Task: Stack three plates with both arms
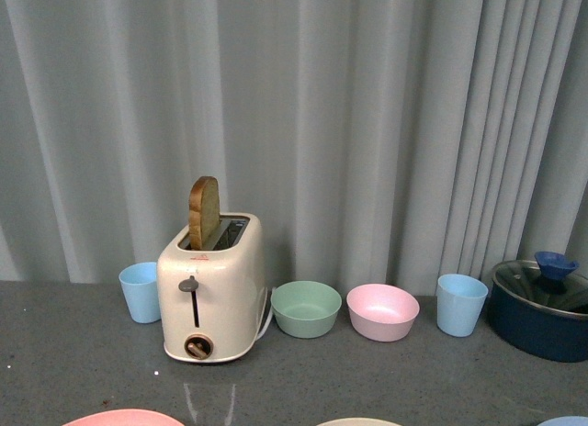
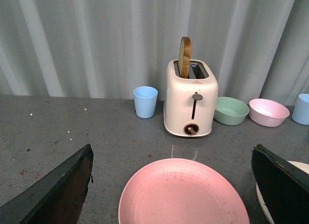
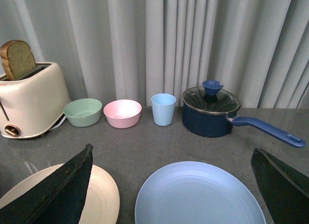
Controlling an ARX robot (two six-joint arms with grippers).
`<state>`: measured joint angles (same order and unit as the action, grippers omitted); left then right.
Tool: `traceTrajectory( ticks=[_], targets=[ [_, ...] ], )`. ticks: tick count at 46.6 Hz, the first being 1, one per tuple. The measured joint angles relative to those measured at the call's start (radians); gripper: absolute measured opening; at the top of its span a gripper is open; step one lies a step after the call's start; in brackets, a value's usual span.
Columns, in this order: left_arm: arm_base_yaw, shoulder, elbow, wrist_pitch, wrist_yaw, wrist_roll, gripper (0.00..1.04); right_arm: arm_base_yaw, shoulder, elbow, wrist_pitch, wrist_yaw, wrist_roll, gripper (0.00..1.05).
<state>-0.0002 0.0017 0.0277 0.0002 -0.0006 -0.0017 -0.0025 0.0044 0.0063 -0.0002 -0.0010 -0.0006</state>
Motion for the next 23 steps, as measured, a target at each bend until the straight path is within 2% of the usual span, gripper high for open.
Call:
traceTrajectory(
  ticks=[8, 12, 14, 17, 23],
  targets=[
    [0.001, 0.002, 0.001, -0.002, 0.005, 0.000, 0.98, 0.000, 0.000, 0.000, 0.000, 0.000, 0.000, 0.97],
    [0.079, 0.184, 0.117, -0.283, 0.235, -0.004, 0.98, 0.000, 0.000, 0.000, 0.000, 0.000, 0.000, 0.97],
    [0.098, 0.272, 0.155, -0.327, 0.284, -0.003, 0.98, 0.000, 0.000, 0.000, 0.000, -0.004, 0.000, 0.97],
    [0.111, 0.372, 0.188, -0.297, 0.304, 0.002, 0.98, 0.001, 0.000, 0.000, 0.000, 0.000, 0.000, 0.97],
    [0.117, 0.590, 0.280, -0.143, 0.355, 0.039, 0.98, 0.001, 0.000, 0.000, 0.000, 0.000, 0.000, 0.97]
  ],
)
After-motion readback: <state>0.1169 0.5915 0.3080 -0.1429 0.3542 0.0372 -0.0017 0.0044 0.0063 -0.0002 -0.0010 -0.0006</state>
